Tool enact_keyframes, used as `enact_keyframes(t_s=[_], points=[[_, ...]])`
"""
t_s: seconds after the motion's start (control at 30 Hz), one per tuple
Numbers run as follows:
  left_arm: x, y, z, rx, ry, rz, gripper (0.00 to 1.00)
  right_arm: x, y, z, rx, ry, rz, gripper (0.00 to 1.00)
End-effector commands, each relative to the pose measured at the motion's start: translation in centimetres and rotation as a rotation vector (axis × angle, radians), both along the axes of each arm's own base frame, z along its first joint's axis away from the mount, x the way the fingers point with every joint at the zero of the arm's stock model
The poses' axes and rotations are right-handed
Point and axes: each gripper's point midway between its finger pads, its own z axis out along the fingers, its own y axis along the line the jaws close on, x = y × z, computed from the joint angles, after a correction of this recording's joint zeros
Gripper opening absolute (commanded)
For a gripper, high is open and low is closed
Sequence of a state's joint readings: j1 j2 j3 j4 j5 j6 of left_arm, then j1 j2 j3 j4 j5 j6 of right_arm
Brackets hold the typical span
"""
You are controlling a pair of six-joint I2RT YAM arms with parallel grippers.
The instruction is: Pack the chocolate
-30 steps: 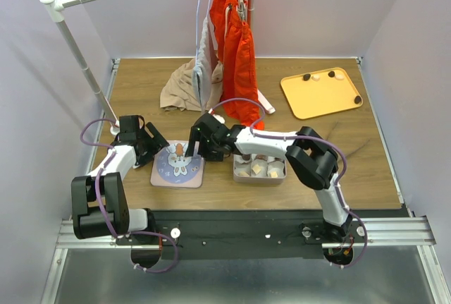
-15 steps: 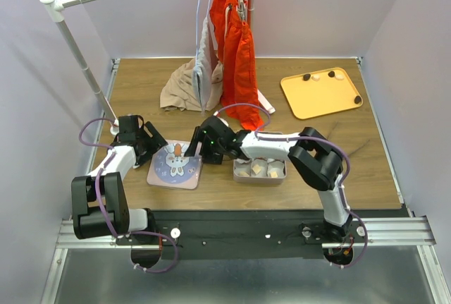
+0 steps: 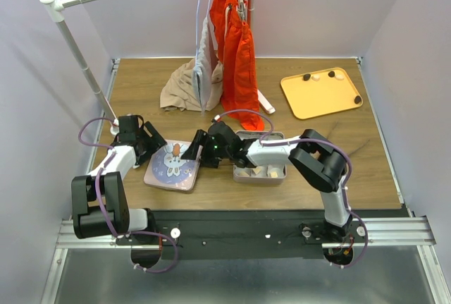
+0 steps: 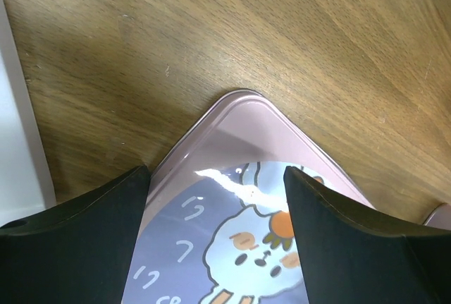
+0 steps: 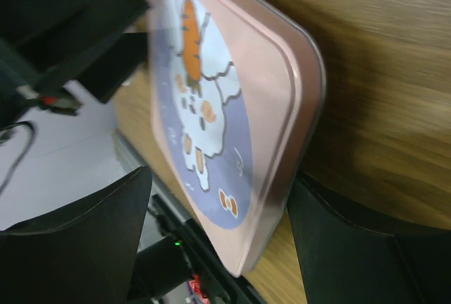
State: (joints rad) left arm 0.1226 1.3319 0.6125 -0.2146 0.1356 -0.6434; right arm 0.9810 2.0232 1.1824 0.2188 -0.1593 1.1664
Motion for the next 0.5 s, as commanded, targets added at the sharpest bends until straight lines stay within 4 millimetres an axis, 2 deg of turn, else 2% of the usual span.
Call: enact_keyframes(t_s=[0.0, 0.13, 0.3, 0.47], points=[[-1.6, -1.6, -0.8, -0.067, 0.048, -0.030, 0.86, -0.4, 3.3, 6.9, 0.242, -0.109, 0.072, 0.83], [-1.5, -1.7, -0.9, -0.069, 0.051, -0.040, 0.86, 0.0, 3.3, 7.4, 0.246, -0.129, 0.058, 0.83], [-1.5, -1.8, -0.8, -0.073, 0.046, -0.045, 0.86, 0.1, 3.3, 6.1, 0.224, -0.102, 0.055, 0.76], [-1.4, -1.9, -0.5, -0.076, 0.035, -0.049, 0.86, 0.1, 3.7, 5.0, 0.215, -0.079, 0.056, 0.58]])
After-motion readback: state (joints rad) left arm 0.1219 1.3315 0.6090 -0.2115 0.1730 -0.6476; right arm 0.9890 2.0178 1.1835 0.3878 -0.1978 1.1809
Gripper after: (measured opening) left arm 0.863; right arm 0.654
